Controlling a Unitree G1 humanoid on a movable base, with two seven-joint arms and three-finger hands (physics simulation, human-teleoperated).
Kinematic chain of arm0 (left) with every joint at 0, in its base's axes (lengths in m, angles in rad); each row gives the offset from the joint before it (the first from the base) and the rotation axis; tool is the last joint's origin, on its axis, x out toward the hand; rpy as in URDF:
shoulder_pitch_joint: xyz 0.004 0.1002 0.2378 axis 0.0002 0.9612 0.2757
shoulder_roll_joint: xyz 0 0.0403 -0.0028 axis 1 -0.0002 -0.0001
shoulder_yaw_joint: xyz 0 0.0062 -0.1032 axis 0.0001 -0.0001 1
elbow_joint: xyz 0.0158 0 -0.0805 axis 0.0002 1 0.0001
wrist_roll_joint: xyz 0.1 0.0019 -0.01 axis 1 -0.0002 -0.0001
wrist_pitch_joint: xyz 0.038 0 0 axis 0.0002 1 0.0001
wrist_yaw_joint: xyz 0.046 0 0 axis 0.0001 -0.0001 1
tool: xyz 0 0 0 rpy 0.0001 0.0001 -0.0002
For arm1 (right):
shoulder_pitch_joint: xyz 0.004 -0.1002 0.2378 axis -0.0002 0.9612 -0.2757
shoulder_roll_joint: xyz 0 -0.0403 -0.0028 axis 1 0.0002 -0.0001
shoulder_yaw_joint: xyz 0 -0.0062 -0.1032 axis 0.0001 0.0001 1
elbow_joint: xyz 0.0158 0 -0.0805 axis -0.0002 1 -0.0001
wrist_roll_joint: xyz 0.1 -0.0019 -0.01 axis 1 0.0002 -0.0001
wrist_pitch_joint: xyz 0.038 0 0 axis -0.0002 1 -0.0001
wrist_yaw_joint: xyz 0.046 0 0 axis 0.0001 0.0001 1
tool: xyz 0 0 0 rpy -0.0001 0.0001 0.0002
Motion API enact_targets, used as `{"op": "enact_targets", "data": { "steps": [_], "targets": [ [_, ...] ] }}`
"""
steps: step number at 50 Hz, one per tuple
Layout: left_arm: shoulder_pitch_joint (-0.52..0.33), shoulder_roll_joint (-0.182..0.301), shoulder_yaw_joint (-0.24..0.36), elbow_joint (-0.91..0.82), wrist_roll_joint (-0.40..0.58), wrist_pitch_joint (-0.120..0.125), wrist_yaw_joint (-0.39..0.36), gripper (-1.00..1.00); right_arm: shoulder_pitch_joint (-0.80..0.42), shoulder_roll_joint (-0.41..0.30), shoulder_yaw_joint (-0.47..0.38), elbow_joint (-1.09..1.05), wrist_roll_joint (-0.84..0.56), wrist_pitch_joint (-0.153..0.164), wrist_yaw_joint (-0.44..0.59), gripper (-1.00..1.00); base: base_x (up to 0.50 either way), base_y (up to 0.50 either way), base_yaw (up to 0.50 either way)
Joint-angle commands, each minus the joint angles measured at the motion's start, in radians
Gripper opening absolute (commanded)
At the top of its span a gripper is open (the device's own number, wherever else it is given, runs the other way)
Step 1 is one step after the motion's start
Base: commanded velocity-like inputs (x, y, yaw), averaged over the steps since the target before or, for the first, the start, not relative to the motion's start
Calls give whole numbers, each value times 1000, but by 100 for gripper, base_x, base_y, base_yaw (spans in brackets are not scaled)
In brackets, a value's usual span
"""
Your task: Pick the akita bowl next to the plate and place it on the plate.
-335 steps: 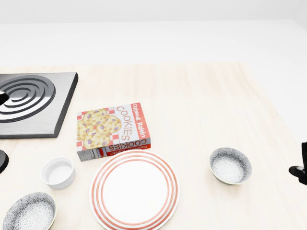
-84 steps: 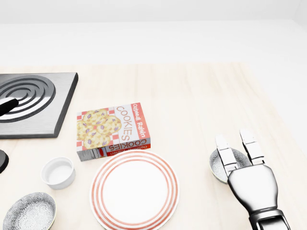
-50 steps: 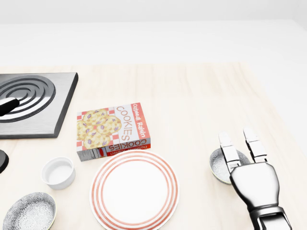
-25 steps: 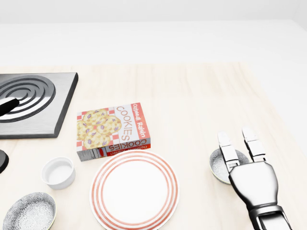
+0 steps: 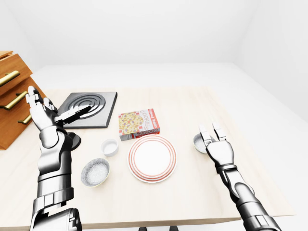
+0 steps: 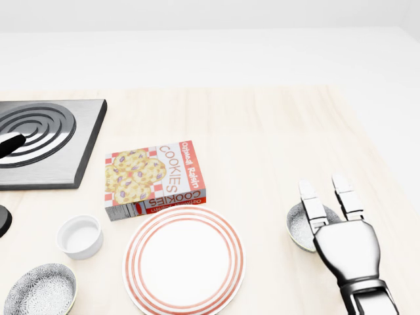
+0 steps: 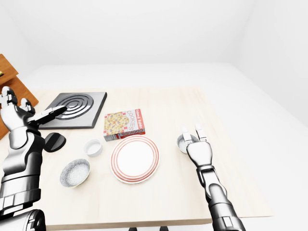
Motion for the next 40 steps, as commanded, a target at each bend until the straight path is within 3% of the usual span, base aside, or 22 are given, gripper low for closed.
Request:
{"op": "enact_targets", "data": {
  "steps": [1, 35, 36, 37, 38, 40],
  "targets": [
    [-1, -2, 0, 4, -2, 0, -1, 100, 28, 2, 4, 47, 16, 0, 0, 100, 0, 0, 0],
    [2, -3, -1, -9, 2, 0, 1, 100, -62, 5, 18, 104, 25, 0, 0, 100, 0, 0, 0],
    [2, -4, -1, -10, 2, 0, 2, 100, -65, 4, 21, 107, 18, 0, 0, 58, 0, 0, 0],
    [2, -4, -1, -10, 2, 0, 1, 100, -70, 4, 22, 112, 16, 0, 0, -69, 0, 0, 0],
    [1, -3, -1, -8, 1, 0, 0, 100, -74, 4, 24, 119, 12, 0, 0, -100, 0, 0, 0],
    [0, -2, -1, -9, 1, 0, 1, 100, -74, 3, 25, 118, 12, 0, 0, -100, 0, 0, 0]
  ]
}}
